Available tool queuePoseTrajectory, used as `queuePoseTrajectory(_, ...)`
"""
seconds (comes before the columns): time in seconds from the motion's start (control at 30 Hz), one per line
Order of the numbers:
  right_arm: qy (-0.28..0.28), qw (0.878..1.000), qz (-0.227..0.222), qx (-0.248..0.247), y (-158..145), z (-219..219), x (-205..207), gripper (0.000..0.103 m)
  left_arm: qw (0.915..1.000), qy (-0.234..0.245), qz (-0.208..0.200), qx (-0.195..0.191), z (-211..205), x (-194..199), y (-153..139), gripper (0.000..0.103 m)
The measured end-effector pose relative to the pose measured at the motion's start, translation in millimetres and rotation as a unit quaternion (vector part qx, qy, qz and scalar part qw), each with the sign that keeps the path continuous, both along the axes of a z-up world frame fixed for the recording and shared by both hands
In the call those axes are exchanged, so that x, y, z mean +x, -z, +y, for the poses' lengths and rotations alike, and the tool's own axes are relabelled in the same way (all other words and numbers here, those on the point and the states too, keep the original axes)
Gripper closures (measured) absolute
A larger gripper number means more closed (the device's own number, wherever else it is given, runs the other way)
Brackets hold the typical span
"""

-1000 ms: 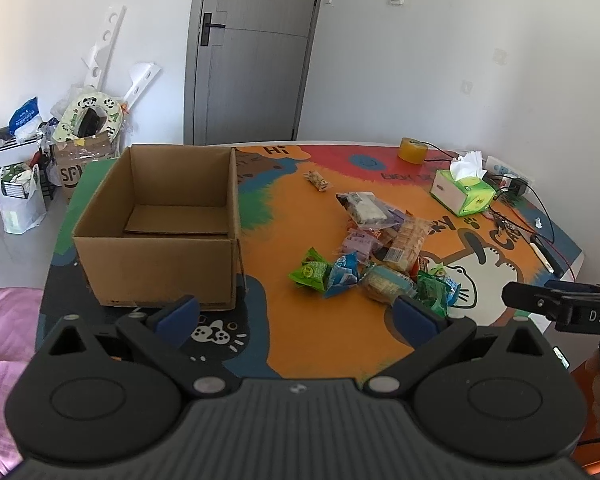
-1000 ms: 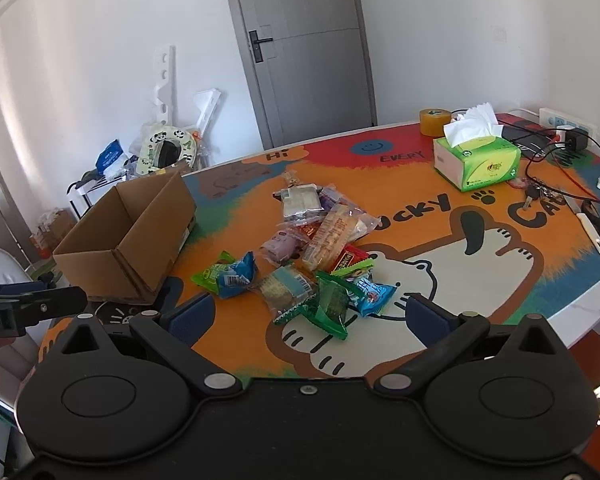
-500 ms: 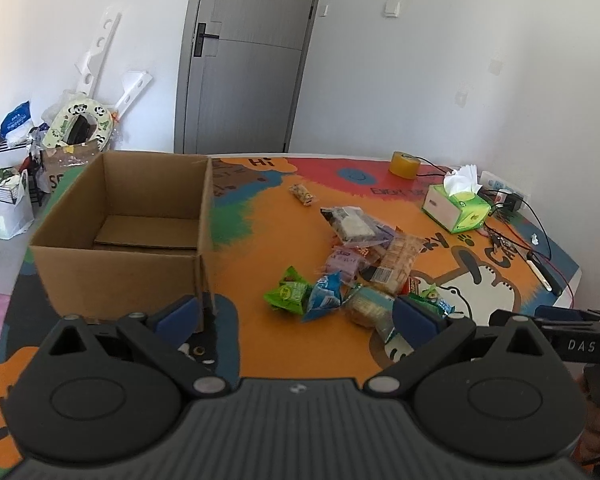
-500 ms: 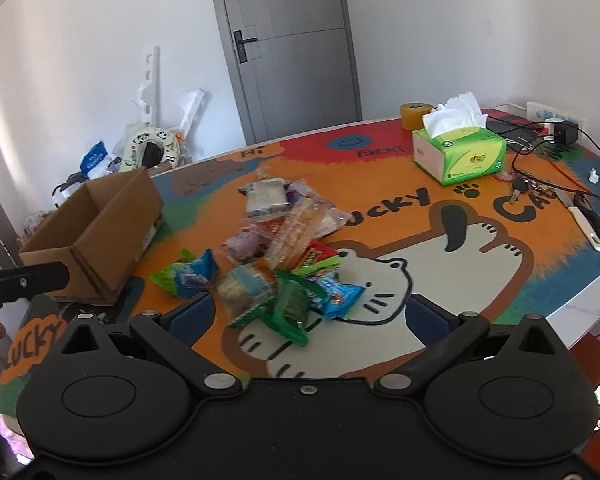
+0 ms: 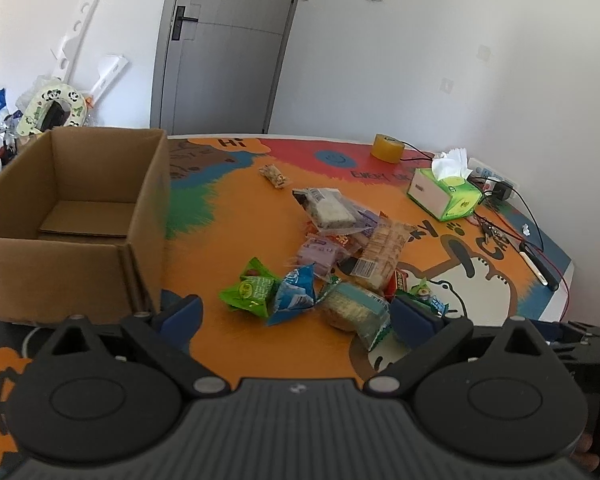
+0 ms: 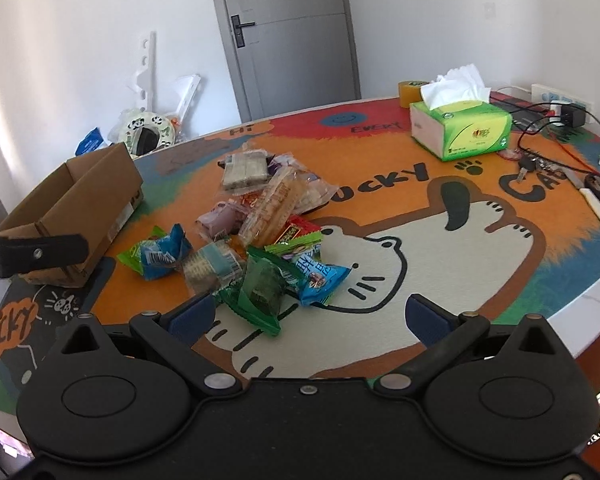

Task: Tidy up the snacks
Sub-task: 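Grasp a blue snack bag with the left tool while the right tool grasps another blue bag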

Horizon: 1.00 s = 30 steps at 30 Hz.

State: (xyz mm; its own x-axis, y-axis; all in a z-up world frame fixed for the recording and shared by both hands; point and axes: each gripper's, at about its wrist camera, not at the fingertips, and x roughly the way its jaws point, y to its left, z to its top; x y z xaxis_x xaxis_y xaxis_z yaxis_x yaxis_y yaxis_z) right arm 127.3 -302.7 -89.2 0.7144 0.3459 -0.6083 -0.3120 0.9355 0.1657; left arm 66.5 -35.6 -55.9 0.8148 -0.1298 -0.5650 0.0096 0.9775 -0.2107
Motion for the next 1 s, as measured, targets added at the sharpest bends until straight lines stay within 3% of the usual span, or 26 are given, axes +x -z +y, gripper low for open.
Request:
queuePoseTrajectory(0.2,-0.006,0.999,0.012,0.036,10.1,-2.8,10.7,0.003,1.0000,0.008,0.004,0.003,-4.9,12.5,9.7,0.011)
queuePoseTrajectory(0.3,-0.010,0.999,0.007,0.043,12.4,-1.1,15.6,0.014,0.9999,0.008,0.008,0.002,-6.3,20.9,15.6,0.019)
queuePoseTrajectory(0.37,-0.012,0.999,0.007,0.048,13.5,-0.2,20.7,0.025,0.9999,0.007,0.010,0.002,-7.0,26.4,19.3,0.032)
queuePoseTrajectory(0.57,-0.012,0.998,0.007,0.055,17.1,-1.3,37.0,0.040,0.9998,0.004,0.022,0.003,-9.0,44.1,28.9,0.047)
queuePoseTrajectory(0.8,0.003,0.998,0.000,0.068,19.7,-6.2,54.7,0.043,0.9995,-0.011,0.027,0.015,-12.6,64.3,38.5,0.051)
queuePoseTrajectory(1.0,0.003,0.998,0.020,0.061,35.8,2.3,68.0,0.046,0.9989,-0.011,0.016,0.042,-22.4,69.7,43.0,0.051)
